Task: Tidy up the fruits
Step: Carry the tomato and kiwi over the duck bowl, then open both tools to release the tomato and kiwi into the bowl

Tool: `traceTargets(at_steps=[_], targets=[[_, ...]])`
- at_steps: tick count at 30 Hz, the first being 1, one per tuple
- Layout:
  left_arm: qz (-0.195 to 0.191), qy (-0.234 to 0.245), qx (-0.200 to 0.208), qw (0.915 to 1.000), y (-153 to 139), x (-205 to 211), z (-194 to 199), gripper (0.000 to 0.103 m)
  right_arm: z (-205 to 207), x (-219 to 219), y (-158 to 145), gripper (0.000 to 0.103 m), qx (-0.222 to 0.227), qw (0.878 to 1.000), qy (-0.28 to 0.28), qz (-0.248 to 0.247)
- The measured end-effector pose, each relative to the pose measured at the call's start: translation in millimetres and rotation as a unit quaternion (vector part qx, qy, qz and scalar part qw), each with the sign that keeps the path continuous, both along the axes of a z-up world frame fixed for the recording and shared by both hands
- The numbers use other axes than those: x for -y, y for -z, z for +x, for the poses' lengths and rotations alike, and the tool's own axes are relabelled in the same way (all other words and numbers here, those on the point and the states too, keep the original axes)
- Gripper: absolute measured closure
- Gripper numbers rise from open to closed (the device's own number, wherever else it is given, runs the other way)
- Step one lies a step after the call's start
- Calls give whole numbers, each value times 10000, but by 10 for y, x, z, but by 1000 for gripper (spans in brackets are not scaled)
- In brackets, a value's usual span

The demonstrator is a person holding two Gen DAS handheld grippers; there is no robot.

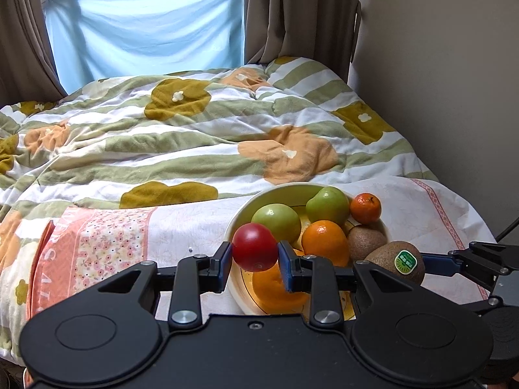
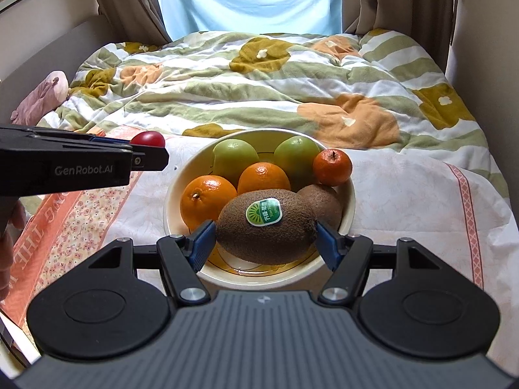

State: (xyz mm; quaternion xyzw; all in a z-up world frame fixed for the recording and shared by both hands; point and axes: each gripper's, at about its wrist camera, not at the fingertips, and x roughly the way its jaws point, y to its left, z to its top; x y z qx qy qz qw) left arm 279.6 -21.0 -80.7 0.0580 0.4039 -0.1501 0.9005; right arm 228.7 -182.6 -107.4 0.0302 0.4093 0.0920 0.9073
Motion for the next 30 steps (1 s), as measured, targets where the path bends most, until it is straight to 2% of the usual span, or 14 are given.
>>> traceTargets(at_steps=[5,14,15,16,17,18,19,20,30], targets=[[154,-6,-169,9997,199,53,246,69,94,3,122,22,-171,9998,-81,61],[258,87,-317,9991,330,134,405,68,141,24,178,22,-237,9996,-121,91],[276,77,-316,9991,335,142,410,65,140,27,181,22,-235,9996,-122,87],[276,74,-321,9991,335,145,412,53,143,24,176,22,-239,9996,-121,89],[242,74,-296,9992,324,139,405,36,143,24,174,22,-237,9996,-119,91],[222,65,-238,9995,302,135,390,25,142,27,175,22,-235,9996,-115,88],[215,51,-147,9996,271,127,365,10,147,33,177,22,-235,9996,-116,87],[205,50,-68,9998,241,117,338,6,146,43,177,22,-232,9996,-114,82],[-39,-124,28,9999,-24,-20,123,6,103,26,115,22,-219,9997,-97,43]])
